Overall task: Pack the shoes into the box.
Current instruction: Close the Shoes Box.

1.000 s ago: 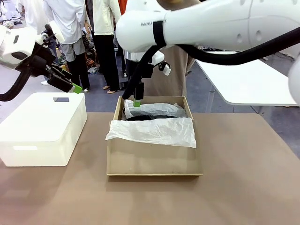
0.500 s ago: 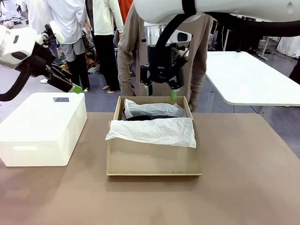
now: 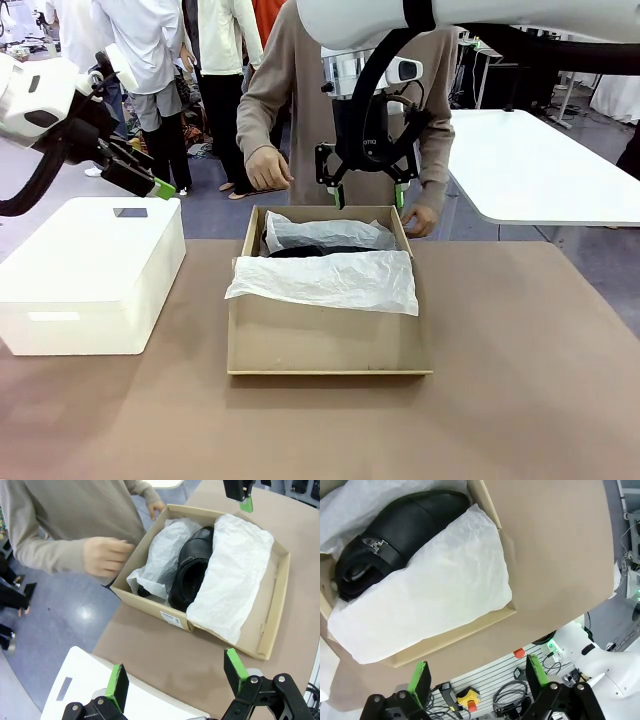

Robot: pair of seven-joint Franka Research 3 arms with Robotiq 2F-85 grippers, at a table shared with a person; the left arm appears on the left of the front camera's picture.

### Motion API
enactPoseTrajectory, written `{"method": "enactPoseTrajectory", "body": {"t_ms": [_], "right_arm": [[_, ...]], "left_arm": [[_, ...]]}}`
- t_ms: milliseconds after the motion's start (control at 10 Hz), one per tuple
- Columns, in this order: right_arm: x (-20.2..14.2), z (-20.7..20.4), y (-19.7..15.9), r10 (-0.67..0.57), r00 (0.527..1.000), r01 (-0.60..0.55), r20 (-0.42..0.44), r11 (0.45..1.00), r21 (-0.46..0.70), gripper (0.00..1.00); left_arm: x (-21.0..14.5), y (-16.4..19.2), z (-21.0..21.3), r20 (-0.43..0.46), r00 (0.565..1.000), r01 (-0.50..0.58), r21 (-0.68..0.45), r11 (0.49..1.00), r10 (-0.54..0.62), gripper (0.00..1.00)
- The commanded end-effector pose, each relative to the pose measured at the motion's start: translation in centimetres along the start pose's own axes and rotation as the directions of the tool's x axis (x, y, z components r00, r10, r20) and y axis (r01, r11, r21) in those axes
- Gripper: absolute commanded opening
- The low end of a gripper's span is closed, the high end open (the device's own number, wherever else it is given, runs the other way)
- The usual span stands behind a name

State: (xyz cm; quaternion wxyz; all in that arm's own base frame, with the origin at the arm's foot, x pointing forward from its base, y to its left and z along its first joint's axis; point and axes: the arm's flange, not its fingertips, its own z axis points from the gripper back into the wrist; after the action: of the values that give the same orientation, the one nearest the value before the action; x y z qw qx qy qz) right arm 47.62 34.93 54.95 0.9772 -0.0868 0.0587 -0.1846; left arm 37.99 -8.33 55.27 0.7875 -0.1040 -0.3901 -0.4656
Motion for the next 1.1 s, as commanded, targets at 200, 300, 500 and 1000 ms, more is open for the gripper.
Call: {"method": "enactPoseTrajectory", "body": {"t_ms": [200,300,500,1000], "right_arm": [[0.0,0.2,0.2,-0.038,0.999,0.038,-0.017,0.999,0.013,1.00],[0.0,-0.1,0.1,-0.008,1.000,0.008,-0.002,1.000,-0.001,1.00],[0.0,1.4,-1.9,0.146,0.986,-0.151,0.084,0.986,0.068,1.00],[0.7,0.0,-10.4,0.482,0.840,-0.510,0.251,0.858,0.058,1.00]], "left_arm": [[0.0,0.0,0.0,0.014,1.000,-0.002,-0.004,1.000,0.002,1.00],[0.0,0.0,0.0,0.014,1.000,-0.002,-0.004,1.000,0.002,1.00],[0.0,0.0,0.0,0.014,1.000,-0.002,-0.004,1.000,0.002,1.00],[0.0,0.0,0.0,0.014,1.000,-0.002,-0.004,1.000,0.002,1.00]]}}
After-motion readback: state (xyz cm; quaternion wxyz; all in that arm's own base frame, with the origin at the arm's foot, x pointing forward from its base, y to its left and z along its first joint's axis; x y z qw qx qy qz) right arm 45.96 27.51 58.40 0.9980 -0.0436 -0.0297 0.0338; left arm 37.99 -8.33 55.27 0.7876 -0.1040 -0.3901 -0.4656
